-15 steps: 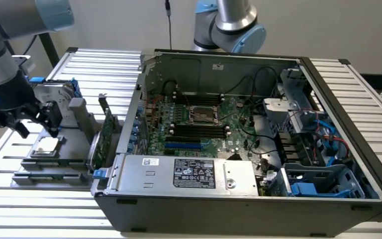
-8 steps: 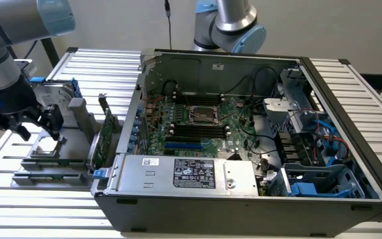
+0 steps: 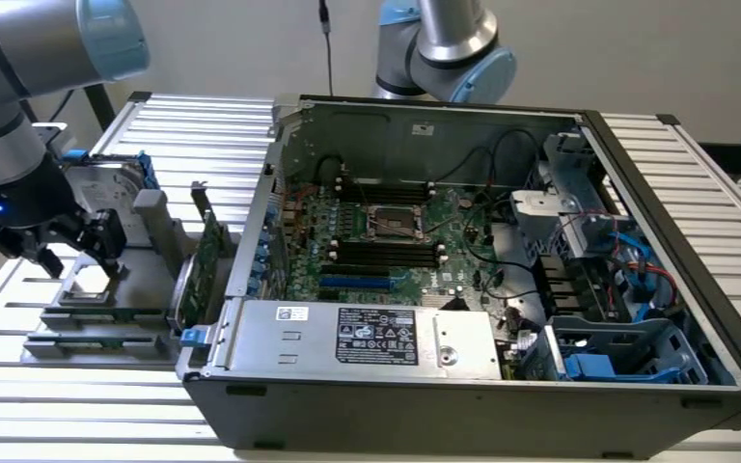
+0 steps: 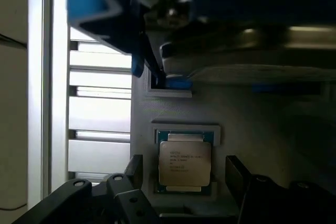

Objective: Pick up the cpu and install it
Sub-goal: 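Pick up the cpu and move it towards the insertion slot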

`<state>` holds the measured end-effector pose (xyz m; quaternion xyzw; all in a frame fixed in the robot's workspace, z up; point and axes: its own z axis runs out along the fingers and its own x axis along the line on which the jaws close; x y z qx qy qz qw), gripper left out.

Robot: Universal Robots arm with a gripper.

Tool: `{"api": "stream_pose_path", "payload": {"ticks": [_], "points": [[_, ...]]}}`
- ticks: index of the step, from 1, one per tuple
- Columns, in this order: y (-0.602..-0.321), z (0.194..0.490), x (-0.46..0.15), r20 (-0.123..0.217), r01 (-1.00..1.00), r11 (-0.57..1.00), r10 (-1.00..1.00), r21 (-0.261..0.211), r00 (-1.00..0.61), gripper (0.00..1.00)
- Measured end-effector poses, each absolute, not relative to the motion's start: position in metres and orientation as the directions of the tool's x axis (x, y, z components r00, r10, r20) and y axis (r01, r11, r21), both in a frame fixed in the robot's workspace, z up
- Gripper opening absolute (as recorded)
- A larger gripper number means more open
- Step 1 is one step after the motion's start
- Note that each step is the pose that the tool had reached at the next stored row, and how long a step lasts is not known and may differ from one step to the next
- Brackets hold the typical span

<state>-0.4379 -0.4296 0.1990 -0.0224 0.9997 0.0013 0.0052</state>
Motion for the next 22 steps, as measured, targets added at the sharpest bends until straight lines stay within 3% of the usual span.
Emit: {"api": "stream_pose_path", "payload": {"ticks": [22], "points": [[-0.4324,0.1882,-0.4355,-0.010,-0.026,1.000,-0.026,0.002,-1.000,0.73]]}}
